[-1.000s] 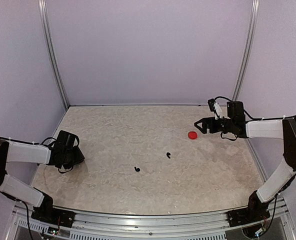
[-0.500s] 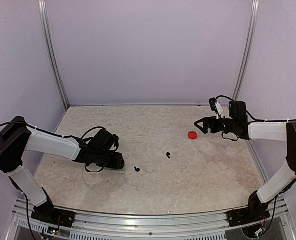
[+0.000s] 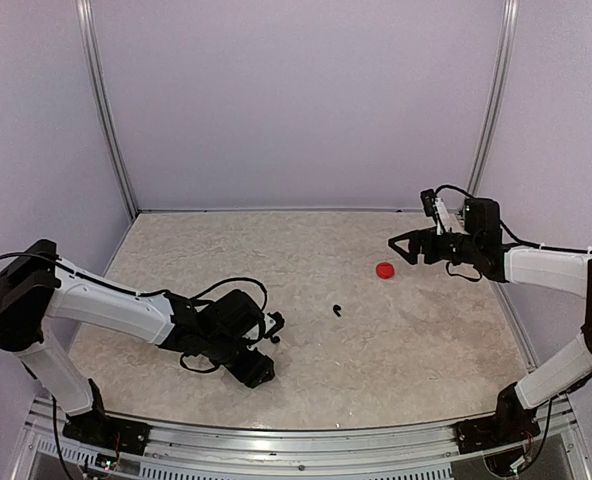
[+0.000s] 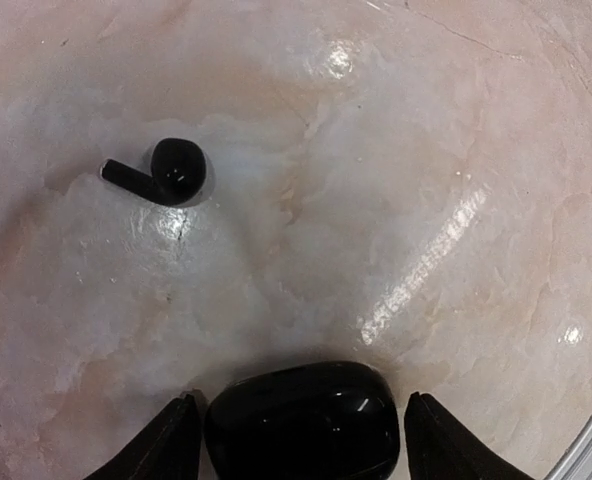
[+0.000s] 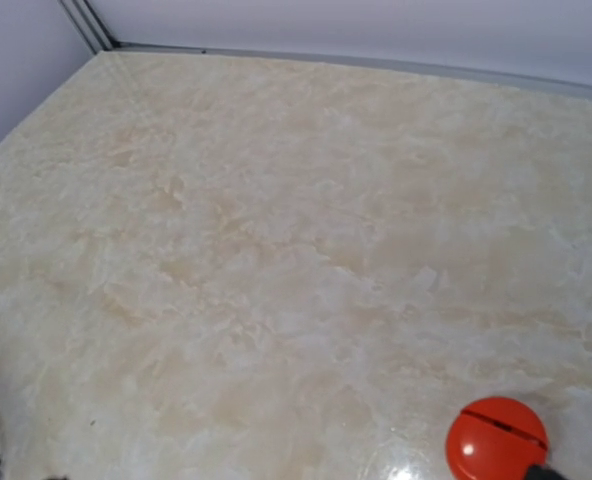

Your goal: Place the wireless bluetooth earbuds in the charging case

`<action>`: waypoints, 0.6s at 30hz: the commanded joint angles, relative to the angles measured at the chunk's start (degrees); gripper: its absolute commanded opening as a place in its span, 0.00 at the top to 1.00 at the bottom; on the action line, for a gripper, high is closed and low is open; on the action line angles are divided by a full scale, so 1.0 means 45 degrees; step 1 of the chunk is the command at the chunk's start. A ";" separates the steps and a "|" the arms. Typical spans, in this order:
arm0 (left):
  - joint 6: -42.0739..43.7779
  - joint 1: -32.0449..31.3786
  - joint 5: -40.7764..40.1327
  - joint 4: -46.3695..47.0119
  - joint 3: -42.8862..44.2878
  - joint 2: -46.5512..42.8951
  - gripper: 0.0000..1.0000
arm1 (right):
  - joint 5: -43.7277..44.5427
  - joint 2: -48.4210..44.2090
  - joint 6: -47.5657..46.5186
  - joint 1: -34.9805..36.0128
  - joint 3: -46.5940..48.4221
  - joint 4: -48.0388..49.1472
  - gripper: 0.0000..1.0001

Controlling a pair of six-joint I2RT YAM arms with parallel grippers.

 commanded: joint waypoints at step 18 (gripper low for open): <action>0.2395 -0.1249 -0.1787 -0.1472 0.0769 0.0678 0.55 | -0.1556 -0.1535 0.0733 0.0557 -0.0777 -0.0487 0.08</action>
